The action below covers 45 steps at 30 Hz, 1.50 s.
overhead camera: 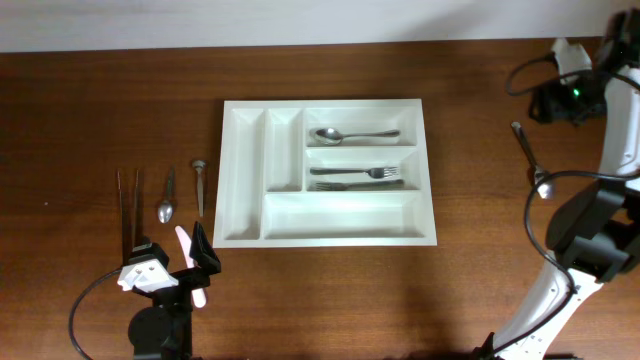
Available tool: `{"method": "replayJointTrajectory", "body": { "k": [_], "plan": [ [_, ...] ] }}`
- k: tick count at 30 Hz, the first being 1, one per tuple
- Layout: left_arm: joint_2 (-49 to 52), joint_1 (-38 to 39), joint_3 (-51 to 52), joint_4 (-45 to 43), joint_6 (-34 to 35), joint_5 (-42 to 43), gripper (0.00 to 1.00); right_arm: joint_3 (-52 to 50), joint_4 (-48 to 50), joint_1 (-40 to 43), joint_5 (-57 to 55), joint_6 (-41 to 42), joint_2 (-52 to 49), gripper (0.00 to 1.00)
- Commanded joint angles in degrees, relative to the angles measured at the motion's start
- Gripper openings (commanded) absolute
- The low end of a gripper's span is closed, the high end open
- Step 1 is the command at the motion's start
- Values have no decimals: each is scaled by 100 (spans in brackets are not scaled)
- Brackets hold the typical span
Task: Pack container
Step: 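Lay the spoon in the tray's upper compartment and release, then grasp the last metal spoon on the right with the right gripper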
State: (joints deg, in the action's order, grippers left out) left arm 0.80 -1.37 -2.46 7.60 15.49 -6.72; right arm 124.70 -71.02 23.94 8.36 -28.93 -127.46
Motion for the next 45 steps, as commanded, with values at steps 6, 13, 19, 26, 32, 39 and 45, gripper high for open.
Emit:
{"method": "replayJointTrajectory", "body": {
  "k": [6, 13, 19, 26, 32, 39, 45],
  "plan": [
    [-50, -20, 33, -9, -11, -63, 99, -1873, 1300, 52, -682, -236, 33, 70],
    [-50, -20, 33, -9, -11, -63, 99, -2804, 2205, 61, -769, -234, 33, 70],
    [-50, -20, 33, -9, -11, -63, 99, -3316, 2758, 90, -772, -208, 33, 67],
    [-50, -20, 33, -9, -11, -63, 99, -3368, 2800, 87, -601, -52, 33, 7],
    [-50, -20, 33, -9, -11, -63, 99, -3202, 2629, 76, -302, 103, 46, 4],
    [-50, -20, 33, -9, -11, -63, 99, -1818, 1716, -125, 481, 92, 79, 4],
    [-50, -20, 33, -9, -11, -63, 99, -221, 922, -721, 667, -127, 79, 4]
  ]
}}
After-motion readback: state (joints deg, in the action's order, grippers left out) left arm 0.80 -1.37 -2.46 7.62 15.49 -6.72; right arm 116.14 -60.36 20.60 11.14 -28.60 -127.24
